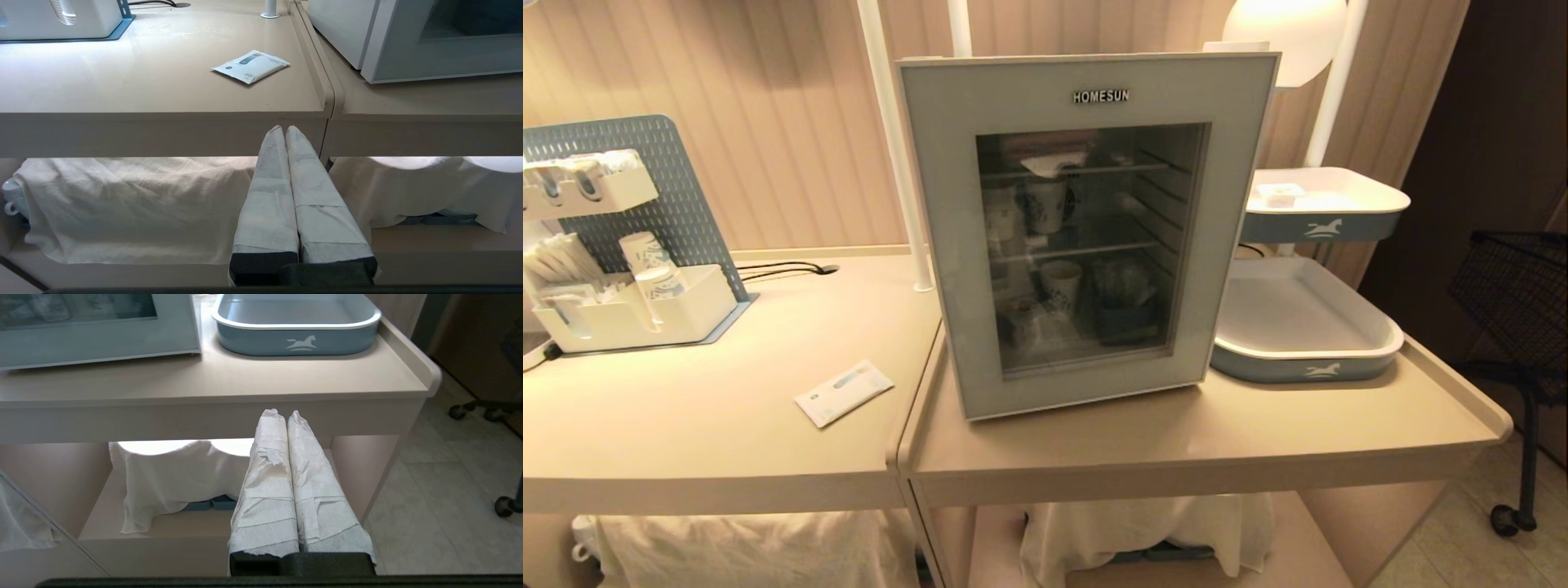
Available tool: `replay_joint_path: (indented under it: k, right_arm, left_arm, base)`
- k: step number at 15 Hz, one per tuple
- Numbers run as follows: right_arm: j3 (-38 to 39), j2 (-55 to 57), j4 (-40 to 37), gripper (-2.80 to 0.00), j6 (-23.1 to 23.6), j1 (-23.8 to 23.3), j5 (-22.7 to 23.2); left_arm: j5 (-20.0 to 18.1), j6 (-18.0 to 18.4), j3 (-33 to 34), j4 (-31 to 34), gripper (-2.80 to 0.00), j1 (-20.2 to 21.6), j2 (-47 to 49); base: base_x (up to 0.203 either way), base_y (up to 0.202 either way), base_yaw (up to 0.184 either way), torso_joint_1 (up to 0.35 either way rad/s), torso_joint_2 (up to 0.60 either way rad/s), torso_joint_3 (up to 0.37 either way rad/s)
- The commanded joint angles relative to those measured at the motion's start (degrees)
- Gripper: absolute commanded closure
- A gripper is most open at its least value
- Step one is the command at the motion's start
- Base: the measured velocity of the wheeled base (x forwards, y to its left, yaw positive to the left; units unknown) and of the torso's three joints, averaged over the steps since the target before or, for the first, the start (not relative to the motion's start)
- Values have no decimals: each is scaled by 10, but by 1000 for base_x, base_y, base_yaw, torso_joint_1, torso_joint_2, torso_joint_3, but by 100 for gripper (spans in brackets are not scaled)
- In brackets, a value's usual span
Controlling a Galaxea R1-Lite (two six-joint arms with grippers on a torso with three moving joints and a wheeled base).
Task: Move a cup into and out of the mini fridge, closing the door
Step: Open the freezer door
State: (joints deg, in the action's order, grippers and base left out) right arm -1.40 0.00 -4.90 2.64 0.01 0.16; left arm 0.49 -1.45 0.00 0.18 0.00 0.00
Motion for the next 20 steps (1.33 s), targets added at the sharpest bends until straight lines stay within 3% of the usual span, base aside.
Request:
replay_joint_path:
  k: [1, 4, 7, 10, 14, 18, 20]
  right_arm:
    - [0, 1, 0, 0, -3, 0, 0]
    - [0, 1, -1, 0, -3, 0, 0]
    - [-1, 1, -1, 0, -3, 0, 0]
    - [-1, 1, -1, 0, -3, 0, 0]
    - [-1, 1, -1, 0, -3, 0, 0]
    - [-1, 1, -1, 0, -3, 0, 0]
    - [-1, 1, -1, 0, -3, 0, 0]
  left_arm:
    - [0, 3, 1, -1, 0, 0, 1]
    - [0, 14, -15, 6, 0, 0, 1]
    - [5, 15, -152, 66, 0, 0, 46]
    - [21, 9, -294, 123, 0, 0, 175]
    - [16, -22, -420, 128, 0, -2, 385]
    - [-85, -43, -486, 49, 0, -5, 597]
    - [-163, -63, -517, 2, 0, -5, 700]
  base:
    - [0, 0, 0, 0, 0, 0]
    - [0, 0, 0, 0, 0, 0]
    - [0, 0, 0, 0, 0, 0]
    - [0, 0, 0, 0, 0, 0]
    - [0, 0, 0, 0, 0, 0]
    - [0, 0, 0, 0, 0, 0]
    - [0, 0, 0, 0, 0, 0]
